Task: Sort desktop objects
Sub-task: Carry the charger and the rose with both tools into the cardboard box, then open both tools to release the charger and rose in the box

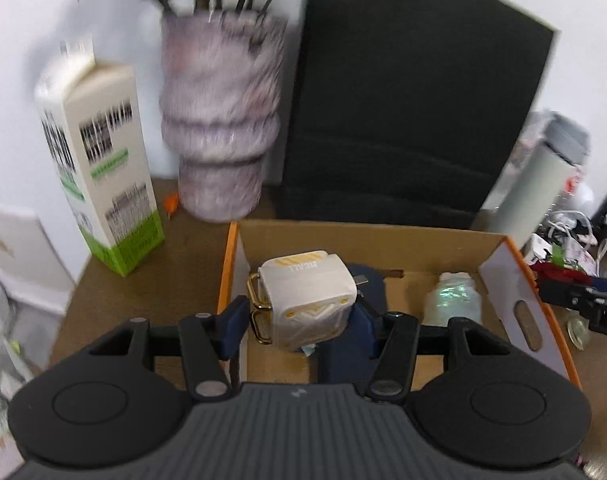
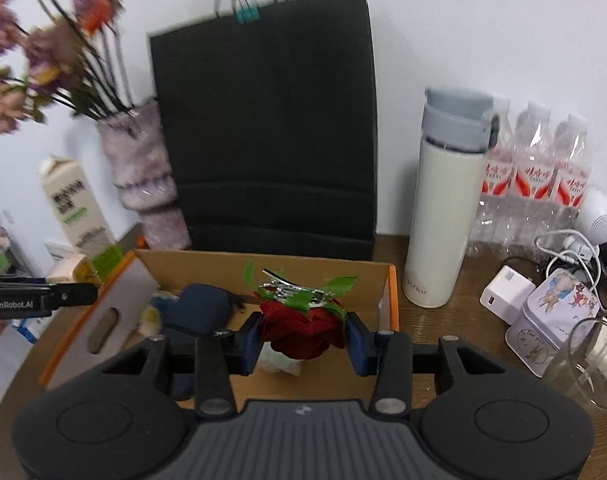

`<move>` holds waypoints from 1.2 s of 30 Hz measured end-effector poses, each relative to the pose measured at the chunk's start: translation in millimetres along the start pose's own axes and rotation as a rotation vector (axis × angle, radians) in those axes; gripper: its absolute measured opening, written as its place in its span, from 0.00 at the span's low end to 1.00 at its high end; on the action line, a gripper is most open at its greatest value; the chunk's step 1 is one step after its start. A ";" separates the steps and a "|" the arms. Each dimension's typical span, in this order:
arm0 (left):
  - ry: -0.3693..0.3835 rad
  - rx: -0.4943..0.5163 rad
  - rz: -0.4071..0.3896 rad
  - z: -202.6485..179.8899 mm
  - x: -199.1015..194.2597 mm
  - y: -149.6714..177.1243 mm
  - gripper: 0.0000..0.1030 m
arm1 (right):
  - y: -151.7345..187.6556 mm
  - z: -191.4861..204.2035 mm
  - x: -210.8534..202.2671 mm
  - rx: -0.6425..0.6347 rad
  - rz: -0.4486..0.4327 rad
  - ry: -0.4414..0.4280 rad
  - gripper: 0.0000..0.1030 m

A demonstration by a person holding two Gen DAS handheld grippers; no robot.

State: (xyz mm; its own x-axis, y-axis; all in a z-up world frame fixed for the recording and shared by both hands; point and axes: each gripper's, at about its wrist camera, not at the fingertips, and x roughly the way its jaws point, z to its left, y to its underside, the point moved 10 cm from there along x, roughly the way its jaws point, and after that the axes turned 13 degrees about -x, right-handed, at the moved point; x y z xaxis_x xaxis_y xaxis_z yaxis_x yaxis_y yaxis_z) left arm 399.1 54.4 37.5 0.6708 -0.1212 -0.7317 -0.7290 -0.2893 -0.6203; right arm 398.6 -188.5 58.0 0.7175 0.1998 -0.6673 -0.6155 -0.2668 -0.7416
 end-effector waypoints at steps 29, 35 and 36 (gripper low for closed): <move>-0.255 0.172 0.138 -15.7 106.5 14.2 0.55 | 26.2 5.2 117.4 -0.100 0.369 0.132 0.44; -0.207 0.043 0.116 -12.2 94.0 3.9 0.83 | 24.6 12.1 116.0 -0.073 0.387 0.086 0.69; -0.194 0.029 0.131 -12.5 90.8 3.5 0.85 | 22.5 11.7 114.4 -0.058 0.383 0.081 0.75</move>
State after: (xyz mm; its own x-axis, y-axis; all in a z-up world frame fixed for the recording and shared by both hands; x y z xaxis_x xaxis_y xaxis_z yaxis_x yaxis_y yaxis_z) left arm 459.2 30.5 -27.6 0.5333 0.0296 -0.8454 -0.8136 -0.2558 -0.5222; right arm 463.0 -160.6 -35.9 0.4643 0.0011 -0.8857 -0.8257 -0.3612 -0.4333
